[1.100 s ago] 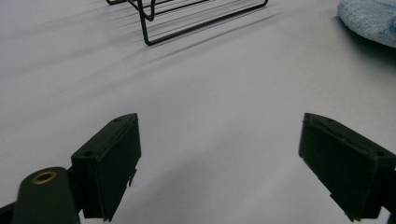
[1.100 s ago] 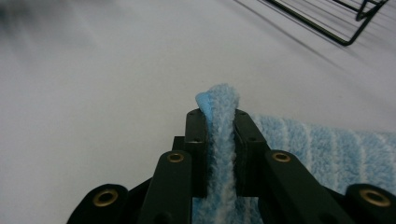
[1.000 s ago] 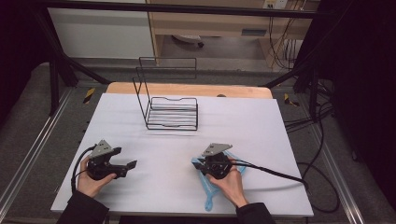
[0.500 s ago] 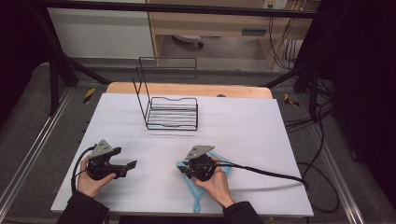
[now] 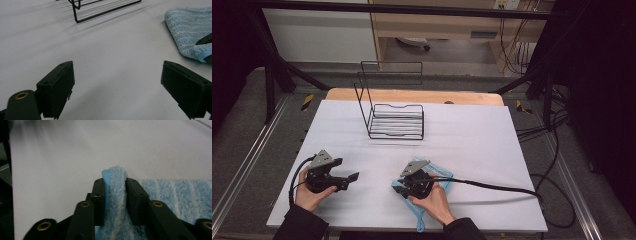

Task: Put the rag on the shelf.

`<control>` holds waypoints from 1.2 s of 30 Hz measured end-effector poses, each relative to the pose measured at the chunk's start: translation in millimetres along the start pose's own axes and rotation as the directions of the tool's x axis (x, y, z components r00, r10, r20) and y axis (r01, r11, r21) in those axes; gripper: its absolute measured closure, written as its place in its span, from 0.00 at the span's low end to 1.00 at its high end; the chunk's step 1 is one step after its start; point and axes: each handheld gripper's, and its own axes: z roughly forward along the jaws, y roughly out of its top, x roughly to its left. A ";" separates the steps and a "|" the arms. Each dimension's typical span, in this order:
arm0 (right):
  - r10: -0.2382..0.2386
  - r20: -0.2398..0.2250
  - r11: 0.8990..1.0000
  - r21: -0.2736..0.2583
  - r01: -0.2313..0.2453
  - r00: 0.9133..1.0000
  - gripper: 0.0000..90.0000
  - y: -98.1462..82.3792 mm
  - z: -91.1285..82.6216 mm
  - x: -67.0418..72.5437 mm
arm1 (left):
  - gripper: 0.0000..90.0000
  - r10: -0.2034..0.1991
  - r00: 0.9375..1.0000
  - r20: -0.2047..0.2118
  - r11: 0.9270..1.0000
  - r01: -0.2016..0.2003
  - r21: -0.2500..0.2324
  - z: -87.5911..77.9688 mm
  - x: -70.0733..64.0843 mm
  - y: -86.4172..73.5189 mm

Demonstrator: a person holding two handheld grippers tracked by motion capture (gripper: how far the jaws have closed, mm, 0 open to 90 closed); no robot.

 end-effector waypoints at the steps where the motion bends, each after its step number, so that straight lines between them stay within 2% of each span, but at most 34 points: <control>1: 0.010 -0.013 1.000 -0.011 -0.011 1.000 0.64 1.0 -1.0 -0.4 | 0.13 0.000 1.000 0.001 1.000 0.000 0.001 0.1 -0.1 0.2; 2: 0.021 -0.018 1.000 -0.023 -0.021 1.000 0.60 2.3 -2.8 -0.3 | 0.12 -0.002 1.000 0.002 1.000 0.002 0.001 0.1 -0.3 0.3; 3: 0.027 -0.015 0.998 -0.048 -0.028 1.000 0.48 5.9 -9.2 -0.1 | 0.12 -0.004 1.000 0.004 1.000 0.004 0.001 0.0 -0.5 0.6; 5: 0.023 0.006 0.998 -0.060 -0.023 1.000 0.39 10.0 -18.1 -2.0 | 0.12 -0.009 1.000 0.011 1.000 0.009 0.001 -0.3 -1.2 1.3; 6: 0.023 0.006 0.998 -0.060 -0.023 1.000 0.39 10.0 -18.1 -2.0 | 0.12 -0.016 1.000 0.017 1.000 0.016 -0.002 -0.1 -1.9 1.8; 7: 0.017 0.043 0.997 -0.076 -0.014 0.999 0.34 12.8 -29.3 -6.3 | 0.11 -0.019 1.000 0.023 1.000 0.019 -0.002 0.1 -2.6 2.6; 8: 0.017 0.043 0.997 -0.076 -0.014 0.999 0.34 12.8 -29.3 -6.3 | 0.11 -0.020 0.999 0.025 1.000 0.020 -0.001 0.4 -3.7 3.5; 9: 0.035 0.079 0.995 -0.096 -0.027 0.996 0.31 12.7 -41.6 -13.9 | 0.11 -0.018 1.000 0.025 1.000 0.018 0.001 0.8 -5.0 4.4; 11: 0.064 0.109 0.993 -0.110 -0.052 0.992 0.30 8.7 -54.9 -24.8 | 0.11 -0.012 1.000 0.028 1.000 0.012 0.007 1.9 -7.9 6.7; 14: 0.100 0.166 0.990 -0.112 -0.082 0.981 0.30 -4.0 -74.0 -42.5 | 0.12 -0.017 0.999 0.036 1.000 0.016 0.016 4.4 -12.5 10.6; 19: 0.189 0.228 0.979 -0.116 -0.166 0.955 0.34 -35.6 -96.9 -66.1 | 0.16 -0.024 0.997 0.074 0.999 0.022 0.023 11.7 -23.6 20.0; 20: 0.201 0.237 0.977 -0.114 -0.178 0.950 0.36 -41.8 -99.2 -69.3 | 0.17 -0.012 0.996 0.083 0.999 0.009 0.034 15.7 -30.9 25.7; 22: 0.226 0.251 0.973 -0.113 -0.203 0.941 0.39 -53.0 -102.0 -74.8 | 0.19 -0.009 0.996 0.088 0.999 0.006 0.040 18.0 -35.5 28.6; 24: 0.237 0.253 0.970 -0.115 -0.214 0.938 0.41 -57.8 -102.4 -77.1 | 0.21 0.013 0.995 0.103 0.998 -0.018 0.053 23.0 -44.9 34.4; 25: 0.259 0.252 0.965 -0.106 -0.240 0.932 0.45 -64.6 -102.3 -80.5 | 0.23 0.023 0.994 0.107 0.998 -0.030 0.063 25.8 -50.1 37.2; 30: 0.286 0.242 0.958 -0.100 -0.270 0.927 0.53 -70.3 -99.5 -84.1 | 0.28 0.051 0.987 0.153 0.991 -0.068 0.113 45.7 -76.6 46.7; 36: 0.313 0.229 0.950 -0.086 -0.301 0.922 0.63 -74.3 -97.3 -83.9 | 0.38 0.073 0.977 0.201 0.973 -0.114 0.199 70.4 -97.6 42.5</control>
